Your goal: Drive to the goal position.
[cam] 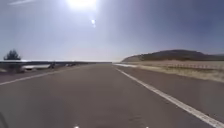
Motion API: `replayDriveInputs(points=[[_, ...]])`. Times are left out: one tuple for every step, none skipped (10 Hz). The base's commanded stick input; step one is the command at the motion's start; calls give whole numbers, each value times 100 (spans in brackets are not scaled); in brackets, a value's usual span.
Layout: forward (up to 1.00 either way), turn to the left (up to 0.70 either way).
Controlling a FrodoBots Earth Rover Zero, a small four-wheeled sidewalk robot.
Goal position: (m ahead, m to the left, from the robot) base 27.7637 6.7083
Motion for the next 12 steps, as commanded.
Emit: replayDriveInputs(points=[[100, 0], [100, 0], [100, 0], [100, 0], [100, 0], [100, 0], [100, 2], [100, 15], [100, 0], [100, 0], [100, 0], [100, 0]])
